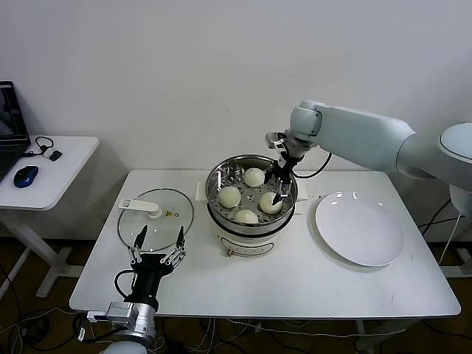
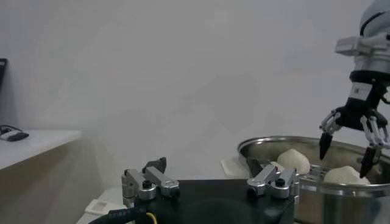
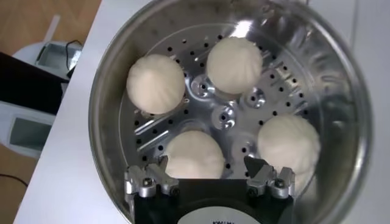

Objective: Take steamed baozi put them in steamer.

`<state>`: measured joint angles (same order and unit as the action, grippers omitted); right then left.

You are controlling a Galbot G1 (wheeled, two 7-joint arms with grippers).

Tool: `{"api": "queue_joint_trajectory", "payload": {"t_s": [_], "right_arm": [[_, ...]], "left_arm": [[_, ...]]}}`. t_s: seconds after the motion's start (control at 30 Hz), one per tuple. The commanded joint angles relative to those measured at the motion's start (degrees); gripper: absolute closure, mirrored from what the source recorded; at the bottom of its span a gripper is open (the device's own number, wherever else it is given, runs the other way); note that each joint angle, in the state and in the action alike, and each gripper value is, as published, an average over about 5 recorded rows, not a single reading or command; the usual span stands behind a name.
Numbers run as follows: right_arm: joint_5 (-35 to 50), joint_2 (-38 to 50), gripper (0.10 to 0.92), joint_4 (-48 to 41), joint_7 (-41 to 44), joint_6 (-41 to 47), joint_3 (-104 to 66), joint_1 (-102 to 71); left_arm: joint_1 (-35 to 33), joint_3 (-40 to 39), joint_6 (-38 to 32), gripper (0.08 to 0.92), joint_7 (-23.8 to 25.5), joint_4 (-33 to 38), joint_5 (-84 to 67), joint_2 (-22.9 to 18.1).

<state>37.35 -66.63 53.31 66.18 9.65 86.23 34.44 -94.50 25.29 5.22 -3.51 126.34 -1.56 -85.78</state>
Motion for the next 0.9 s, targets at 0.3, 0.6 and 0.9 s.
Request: {"api": "queue_joint_trajectory", "payload": {"t_s": [0.3,0.6,0.9], "right_arm": [[-3.1,16.9,0.203,6.2,-7.2,-4.5,-21.0,-4.7],[-5.3,27.8,0.203,14.0,-15.9,-5.0,-45.4,-23.9],[-6.8,31.7,0.203,22.7,-28.6,-10.1,-78.2,-54.7]], "left_arm": [[0.0,0.6,0.2,0.177,0.1,0.3,-0.2,0.6],[0.1,0.6,0.3,0.177,0.2,0.0,0.1,0.8],[0.2,0.8,0.2,0.177,0.2,0.0,0.1,0.8]]}}
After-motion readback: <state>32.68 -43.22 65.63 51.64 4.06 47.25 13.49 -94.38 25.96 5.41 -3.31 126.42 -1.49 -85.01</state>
